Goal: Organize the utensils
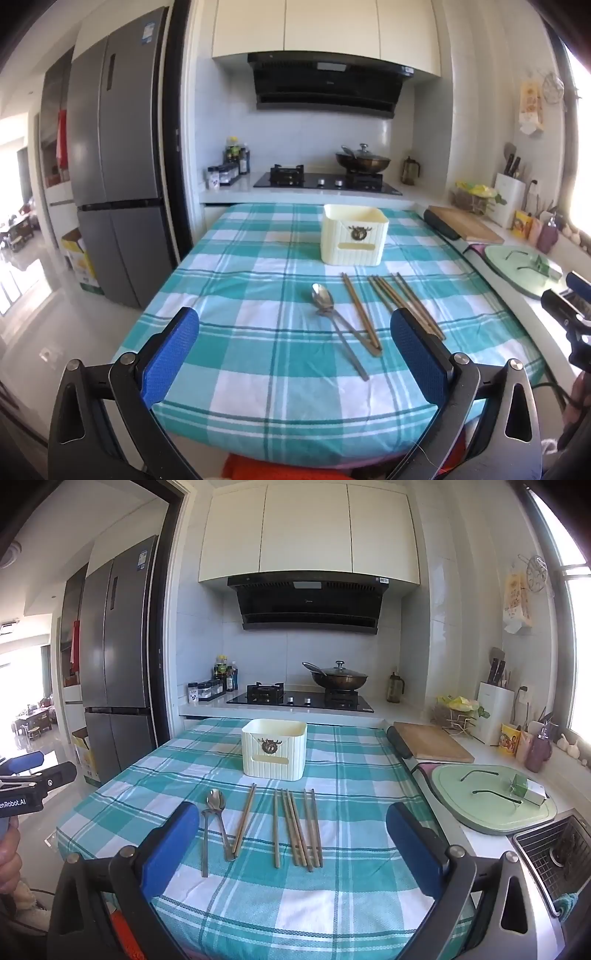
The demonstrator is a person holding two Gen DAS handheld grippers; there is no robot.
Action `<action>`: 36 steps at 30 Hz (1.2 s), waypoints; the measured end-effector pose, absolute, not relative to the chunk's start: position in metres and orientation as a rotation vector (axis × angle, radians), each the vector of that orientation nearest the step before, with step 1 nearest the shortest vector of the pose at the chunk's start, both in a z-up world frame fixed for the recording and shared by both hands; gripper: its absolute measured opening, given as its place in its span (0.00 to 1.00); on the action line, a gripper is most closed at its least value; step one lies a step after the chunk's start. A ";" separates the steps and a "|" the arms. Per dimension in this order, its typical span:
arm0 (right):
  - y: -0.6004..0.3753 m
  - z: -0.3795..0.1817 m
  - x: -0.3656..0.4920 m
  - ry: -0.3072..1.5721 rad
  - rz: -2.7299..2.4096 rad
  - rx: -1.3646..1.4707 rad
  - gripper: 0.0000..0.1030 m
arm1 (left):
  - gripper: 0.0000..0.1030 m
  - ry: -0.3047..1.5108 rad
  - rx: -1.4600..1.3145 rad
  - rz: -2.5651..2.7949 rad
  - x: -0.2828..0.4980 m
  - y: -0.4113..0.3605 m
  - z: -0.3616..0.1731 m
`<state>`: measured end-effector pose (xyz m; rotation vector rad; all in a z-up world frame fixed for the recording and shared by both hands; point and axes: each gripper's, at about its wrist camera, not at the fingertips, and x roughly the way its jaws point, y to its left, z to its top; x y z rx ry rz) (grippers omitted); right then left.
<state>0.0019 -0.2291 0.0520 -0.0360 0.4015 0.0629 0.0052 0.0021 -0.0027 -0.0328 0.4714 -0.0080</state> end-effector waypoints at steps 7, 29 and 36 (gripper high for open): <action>-0.231 0.051 0.003 0.399 0.059 -0.027 1.00 | 1.00 0.472 -0.019 -0.009 0.006 0.000 -0.002; -0.243 0.057 0.017 0.402 0.039 0.007 1.00 | 1.00 0.482 0.004 -0.029 0.020 -0.013 0.002; -0.243 0.057 0.015 0.391 0.044 0.004 1.00 | 1.00 0.480 0.006 -0.024 0.020 -0.013 0.002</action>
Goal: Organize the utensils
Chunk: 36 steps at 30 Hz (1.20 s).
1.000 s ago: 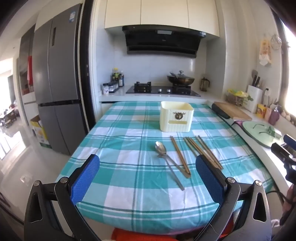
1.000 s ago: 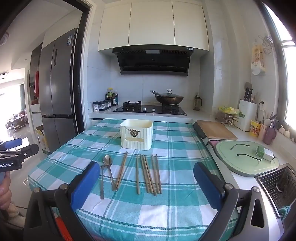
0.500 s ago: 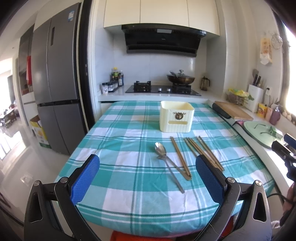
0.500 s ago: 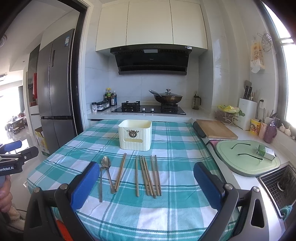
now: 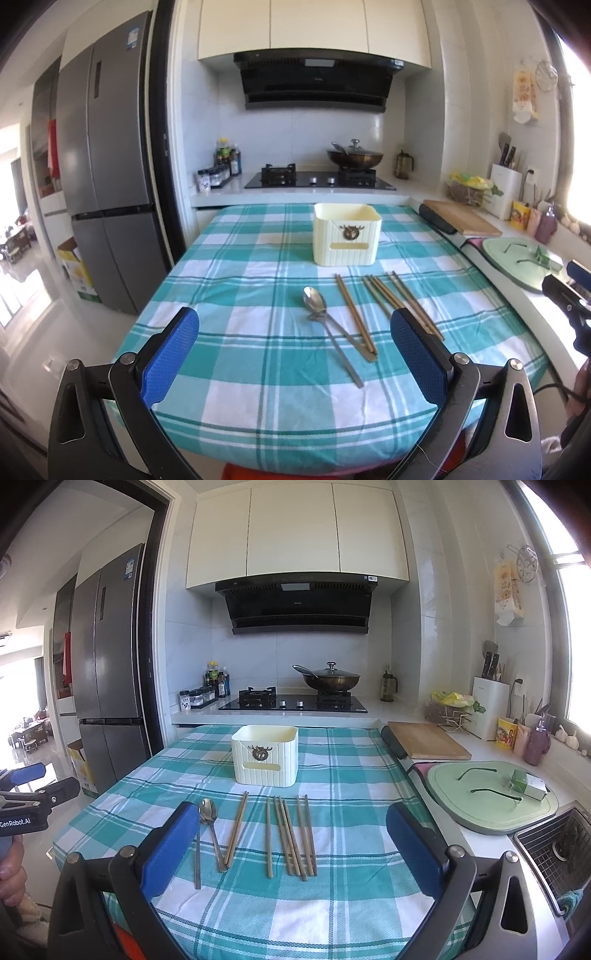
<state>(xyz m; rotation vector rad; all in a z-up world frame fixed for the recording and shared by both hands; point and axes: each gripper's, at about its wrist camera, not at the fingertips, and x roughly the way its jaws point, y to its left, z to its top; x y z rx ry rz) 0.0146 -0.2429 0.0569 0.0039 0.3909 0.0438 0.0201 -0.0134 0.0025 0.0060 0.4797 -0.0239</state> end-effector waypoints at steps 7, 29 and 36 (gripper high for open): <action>-0.241 0.056 0.014 0.392 0.050 -0.001 1.00 | 1.00 0.479 0.004 -0.019 0.020 -0.012 0.002; -0.245 0.051 0.012 0.398 0.042 0.012 1.00 | 1.00 0.503 -0.002 -0.001 0.027 -0.005 -0.008; -0.248 0.042 0.014 0.413 0.037 0.025 1.00 | 1.00 0.524 0.006 0.000 0.034 -0.010 -0.011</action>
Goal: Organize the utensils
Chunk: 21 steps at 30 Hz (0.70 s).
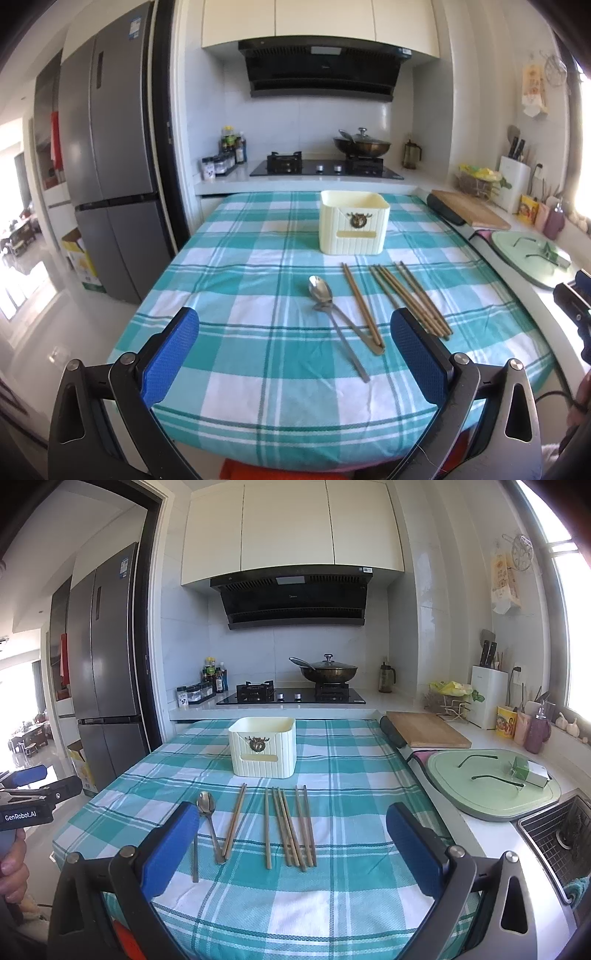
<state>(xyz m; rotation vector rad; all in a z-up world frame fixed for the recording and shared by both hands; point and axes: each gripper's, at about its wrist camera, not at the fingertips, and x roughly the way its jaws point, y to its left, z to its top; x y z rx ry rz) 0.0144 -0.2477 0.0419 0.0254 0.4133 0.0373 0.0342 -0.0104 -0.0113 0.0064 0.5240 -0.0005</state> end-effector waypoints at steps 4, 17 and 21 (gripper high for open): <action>-0.248 0.040 0.017 0.420 0.039 0.030 1.00 | 1.00 0.524 0.010 -0.002 0.034 -0.014 -0.011; -0.246 0.035 0.022 0.436 0.046 0.029 1.00 | 1.00 0.540 0.016 0.005 0.037 -0.018 -0.015; -0.246 0.034 0.024 0.442 0.046 0.028 1.00 | 1.00 0.547 0.023 0.010 0.040 -0.019 -0.017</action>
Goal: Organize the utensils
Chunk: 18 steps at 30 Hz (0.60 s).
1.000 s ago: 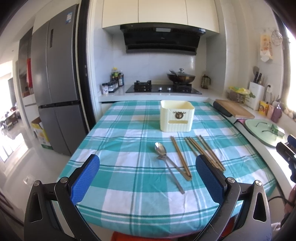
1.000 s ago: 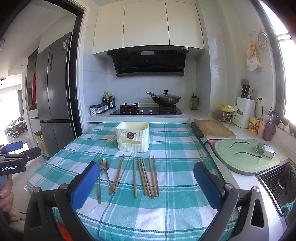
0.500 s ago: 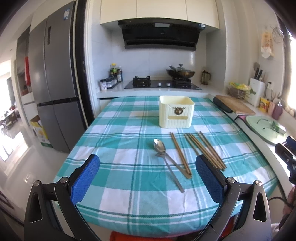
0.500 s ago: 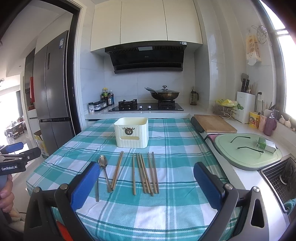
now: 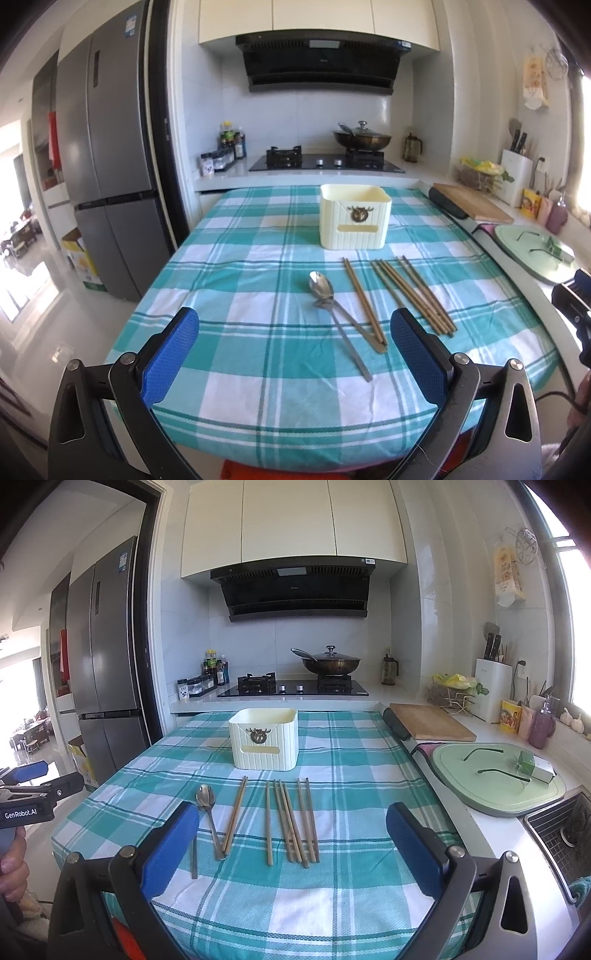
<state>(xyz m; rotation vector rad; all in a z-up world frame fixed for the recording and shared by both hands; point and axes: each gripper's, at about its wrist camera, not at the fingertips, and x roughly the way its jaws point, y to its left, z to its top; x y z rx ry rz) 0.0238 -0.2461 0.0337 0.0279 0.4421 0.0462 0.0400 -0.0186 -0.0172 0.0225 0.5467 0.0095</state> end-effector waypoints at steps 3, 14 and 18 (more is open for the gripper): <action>-0.246 0.033 0.025 0.445 0.047 0.026 1.00 | 1.00 0.553 0.027 0.013 0.043 -0.019 -0.018; -0.244 0.029 0.031 0.461 0.048 0.020 1.00 | 1.00 0.577 0.041 0.011 0.056 -0.023 -0.026; -0.245 0.027 0.035 0.469 0.042 0.015 1.00 | 1.00 0.594 0.038 0.009 0.070 -0.023 -0.035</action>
